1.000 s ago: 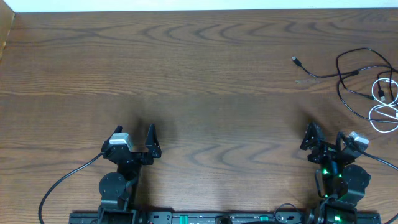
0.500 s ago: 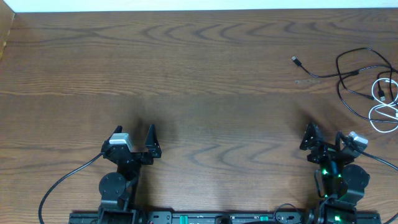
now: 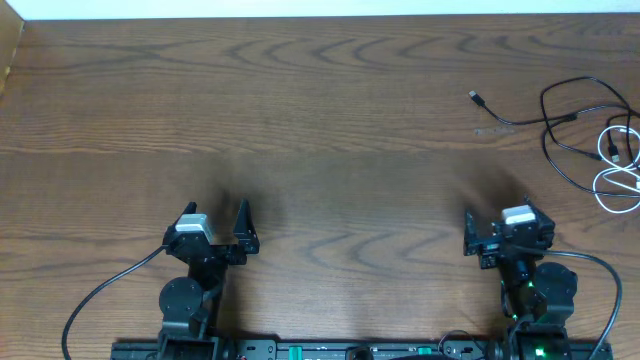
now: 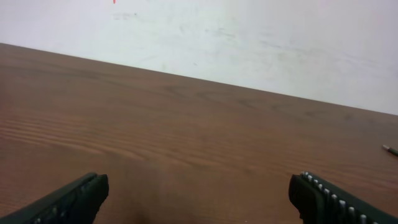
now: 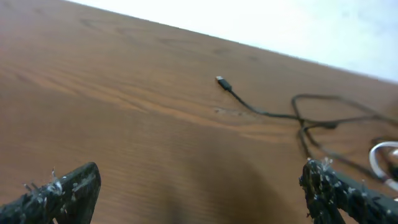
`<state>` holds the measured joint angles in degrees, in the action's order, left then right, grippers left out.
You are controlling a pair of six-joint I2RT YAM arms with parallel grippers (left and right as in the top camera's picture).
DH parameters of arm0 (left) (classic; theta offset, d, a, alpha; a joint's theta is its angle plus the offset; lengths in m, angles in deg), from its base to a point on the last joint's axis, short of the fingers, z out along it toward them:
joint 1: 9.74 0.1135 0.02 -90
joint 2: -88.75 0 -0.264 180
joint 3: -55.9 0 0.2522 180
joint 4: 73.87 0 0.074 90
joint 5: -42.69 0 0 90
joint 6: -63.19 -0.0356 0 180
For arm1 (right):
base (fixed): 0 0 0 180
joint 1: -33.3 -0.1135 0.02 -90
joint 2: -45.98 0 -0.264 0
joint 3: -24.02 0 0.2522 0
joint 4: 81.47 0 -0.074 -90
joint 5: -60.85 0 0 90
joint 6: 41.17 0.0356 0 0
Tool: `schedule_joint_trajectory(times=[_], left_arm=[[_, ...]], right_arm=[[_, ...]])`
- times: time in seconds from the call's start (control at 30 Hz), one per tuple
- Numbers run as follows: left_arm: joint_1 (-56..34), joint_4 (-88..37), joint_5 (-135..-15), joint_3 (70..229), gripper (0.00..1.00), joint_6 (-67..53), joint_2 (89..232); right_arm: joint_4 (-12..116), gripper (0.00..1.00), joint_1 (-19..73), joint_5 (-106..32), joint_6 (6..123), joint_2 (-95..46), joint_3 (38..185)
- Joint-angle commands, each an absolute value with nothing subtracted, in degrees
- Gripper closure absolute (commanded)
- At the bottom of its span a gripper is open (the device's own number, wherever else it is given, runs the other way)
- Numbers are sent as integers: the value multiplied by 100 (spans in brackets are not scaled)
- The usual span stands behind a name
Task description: Untangle cables
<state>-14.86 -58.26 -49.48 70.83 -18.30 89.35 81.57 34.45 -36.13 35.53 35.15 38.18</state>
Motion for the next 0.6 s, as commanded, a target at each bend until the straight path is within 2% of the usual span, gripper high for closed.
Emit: schedule_joint_trajectory(times=[0.0,0.23,0.47,0.57], left_arm=[[-1465,-5592,-4769,6989,2,-1928,8909],[-1465,-5592,-4769,6989,2,-1930,8909],[-1465,-5592,-4771,6989,2,-1928,8909],[-1465,-5592,-4769,6989,3,-1930,8909]], right_arm=[[8122,1,3412,-3574,2954,3598,3803],[8131,1,3410,-3576,3028,3639,3803],[8140,1,3403,-3552,3030,4599,3803],[8256,1,3388,-3537,3035,4573,3803]])
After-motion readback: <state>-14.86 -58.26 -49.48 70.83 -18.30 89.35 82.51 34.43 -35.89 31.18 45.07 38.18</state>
